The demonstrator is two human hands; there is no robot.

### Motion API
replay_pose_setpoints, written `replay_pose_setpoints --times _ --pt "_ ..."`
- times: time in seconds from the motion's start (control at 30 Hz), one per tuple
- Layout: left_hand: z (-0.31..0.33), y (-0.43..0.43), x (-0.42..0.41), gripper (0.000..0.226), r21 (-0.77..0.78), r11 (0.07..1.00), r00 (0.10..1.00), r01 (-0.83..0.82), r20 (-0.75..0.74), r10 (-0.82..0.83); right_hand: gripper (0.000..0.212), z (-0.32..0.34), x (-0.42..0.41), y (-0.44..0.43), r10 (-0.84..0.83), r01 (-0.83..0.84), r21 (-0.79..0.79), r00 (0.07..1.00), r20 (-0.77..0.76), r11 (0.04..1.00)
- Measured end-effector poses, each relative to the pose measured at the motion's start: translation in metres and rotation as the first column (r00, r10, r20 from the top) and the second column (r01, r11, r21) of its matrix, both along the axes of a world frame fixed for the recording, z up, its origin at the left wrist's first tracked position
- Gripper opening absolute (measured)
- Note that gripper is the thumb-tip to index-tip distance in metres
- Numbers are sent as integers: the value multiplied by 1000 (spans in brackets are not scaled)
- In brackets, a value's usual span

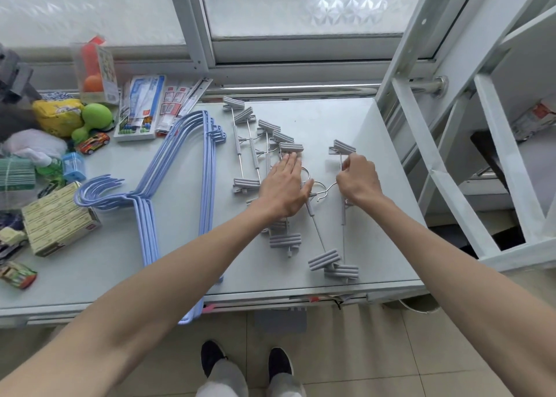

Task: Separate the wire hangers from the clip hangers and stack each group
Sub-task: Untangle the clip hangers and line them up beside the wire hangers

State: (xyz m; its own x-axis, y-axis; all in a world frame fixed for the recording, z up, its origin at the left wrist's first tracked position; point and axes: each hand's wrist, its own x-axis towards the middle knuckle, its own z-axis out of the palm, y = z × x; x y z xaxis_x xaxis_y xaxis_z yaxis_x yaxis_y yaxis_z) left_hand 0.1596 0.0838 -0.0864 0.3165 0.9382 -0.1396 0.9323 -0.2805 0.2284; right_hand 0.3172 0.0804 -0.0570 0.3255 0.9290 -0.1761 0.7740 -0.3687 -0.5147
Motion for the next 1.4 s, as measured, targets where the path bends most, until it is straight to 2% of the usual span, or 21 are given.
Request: replay_pose_setpoints --times 0.17,0.37,0.53,0.6,0.7,0.8,0.87,1.0,1.17,1.27,1.33,1.4 --pt "4 13 -1 62 -28 995 995 96 -19 -96 20 -1 0 2 -1 10 120 997 -72 993" --pt "-1 11 -6 58 7 987 985 160 -63 -159 13 0 2 -4 58 -58 123 998 10 991" --pt "1 15 -2 55 4 982 977 188 -108 -186 6 3 -7 -7 172 -169 58 984 -54 984" --pt "2 15 1 54 -13 983 977 185 -109 -185 5 4 -12 -8 175 -176 -4 980 -92 984" --pt "0 14 4 56 -9 987 982 163 -100 -163 18 5 -13 -6 113 -118 -51 989 -92 992" --pt "2 9 5 58 9 997 996 81 45 -82 11 5 -8 -3 60 -60 3 994 -96 998" --pt "6 6 3 64 0 999 991 53 122 -53 13 5 -3 -1 36 -37 -1 990 -133 999" --pt "7 2 -4 77 -35 995 995 97 13 -97 13 -1 -1 -3 72 -81 -66 988 -133 995" --pt "7 2 -4 80 -68 996 998 57 -16 -58 17 -7 -6 -8 135 -140 -46 985 -106 989" --pt "8 -3 -8 78 -1 999 999 -39 -15 39 22 -3 -4 -9 97 -96 15 994 -44 995" --pt "9 -9 -15 80 48 980 981 -194 -22 195 24 -2 -3 -9 79 -78 63 997 -14 995" --pt "9 -12 -25 82 25 935 935 -353 -11 353 29 -3 -6 -11 96 -96 86 995 10 992"
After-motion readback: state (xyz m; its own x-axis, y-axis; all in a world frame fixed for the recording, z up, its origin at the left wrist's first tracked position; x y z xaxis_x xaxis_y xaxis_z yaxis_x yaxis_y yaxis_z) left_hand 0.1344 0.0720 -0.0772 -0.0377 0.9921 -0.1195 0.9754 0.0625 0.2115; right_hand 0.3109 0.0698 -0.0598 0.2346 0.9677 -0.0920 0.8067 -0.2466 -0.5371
